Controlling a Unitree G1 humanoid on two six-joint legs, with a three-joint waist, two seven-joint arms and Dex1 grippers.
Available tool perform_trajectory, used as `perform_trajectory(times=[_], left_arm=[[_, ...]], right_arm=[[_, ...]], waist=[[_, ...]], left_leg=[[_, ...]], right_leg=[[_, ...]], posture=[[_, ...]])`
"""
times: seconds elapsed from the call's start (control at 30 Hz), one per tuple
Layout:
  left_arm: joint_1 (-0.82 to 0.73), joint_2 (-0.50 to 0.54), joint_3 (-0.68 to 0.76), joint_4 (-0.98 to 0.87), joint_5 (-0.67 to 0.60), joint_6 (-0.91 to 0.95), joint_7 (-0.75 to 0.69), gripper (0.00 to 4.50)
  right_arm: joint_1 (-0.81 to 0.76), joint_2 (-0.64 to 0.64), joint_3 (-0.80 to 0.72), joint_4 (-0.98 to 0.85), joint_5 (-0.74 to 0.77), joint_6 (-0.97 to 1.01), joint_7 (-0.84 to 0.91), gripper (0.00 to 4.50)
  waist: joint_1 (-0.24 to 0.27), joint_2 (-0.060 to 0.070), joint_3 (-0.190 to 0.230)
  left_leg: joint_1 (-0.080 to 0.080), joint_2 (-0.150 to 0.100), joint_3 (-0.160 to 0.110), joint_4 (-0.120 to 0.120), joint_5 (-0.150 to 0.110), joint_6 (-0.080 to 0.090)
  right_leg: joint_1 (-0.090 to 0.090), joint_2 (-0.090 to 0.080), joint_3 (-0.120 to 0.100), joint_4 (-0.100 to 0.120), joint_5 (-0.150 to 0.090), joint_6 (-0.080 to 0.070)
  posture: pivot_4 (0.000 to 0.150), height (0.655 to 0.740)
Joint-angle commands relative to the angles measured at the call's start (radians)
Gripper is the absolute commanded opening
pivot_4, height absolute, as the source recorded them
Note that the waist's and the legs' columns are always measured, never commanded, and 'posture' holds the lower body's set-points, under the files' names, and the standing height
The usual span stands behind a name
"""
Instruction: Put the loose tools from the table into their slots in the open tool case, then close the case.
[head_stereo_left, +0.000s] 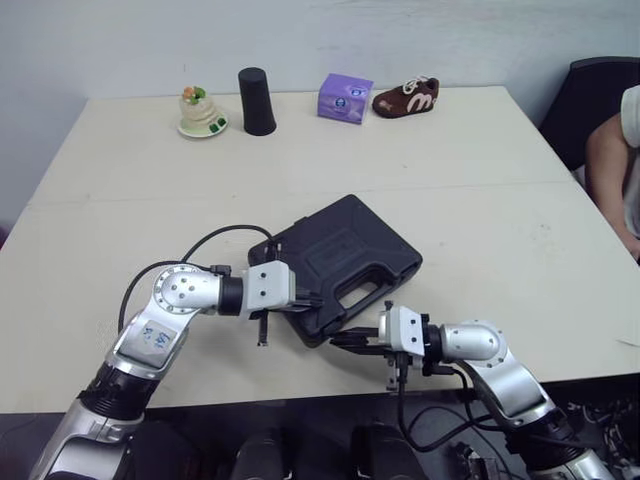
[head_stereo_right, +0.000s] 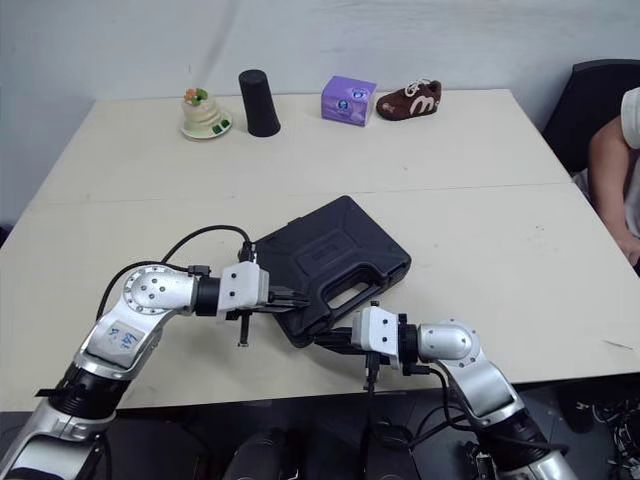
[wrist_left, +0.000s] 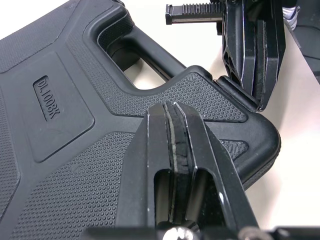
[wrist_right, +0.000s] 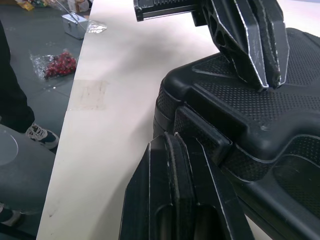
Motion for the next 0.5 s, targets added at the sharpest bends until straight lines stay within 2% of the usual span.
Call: perform_trajectory(times=[0.03, 0.5], left_arm=[[0.081, 0.032, -0.087, 0.073, 0.053, 0.044, -0.04, 0.03], [0.106, 0.052, -0.095, 0.083, 0.077, 0.055, -0.031, 0.03]], right_arm=[[-0.032, 0.024, -0.01, -0.015, 0.02, -0.002, -0.015, 0.0], [-0.076, 0.067, -0.058, 0.018, 0.102, 0.131, -0.033, 0.0]], waist=[[-0.005, 0.0, -0.001], [-0.02, 0.001, -0.003]], left_leg=[[0.0, 0.0, 0.0, 0.0, 0.0, 0.0], [0.002, 0.001, 0.0, 0.0, 0.0, 0.0]], right_leg=[[0.0, 0.0, 0.0, 0.0, 0.0, 0.0], [0.001, 0.0, 0.001, 0.002, 0.0, 0.0]], posture=[[0.15, 0.74], [0.15, 0.74]])
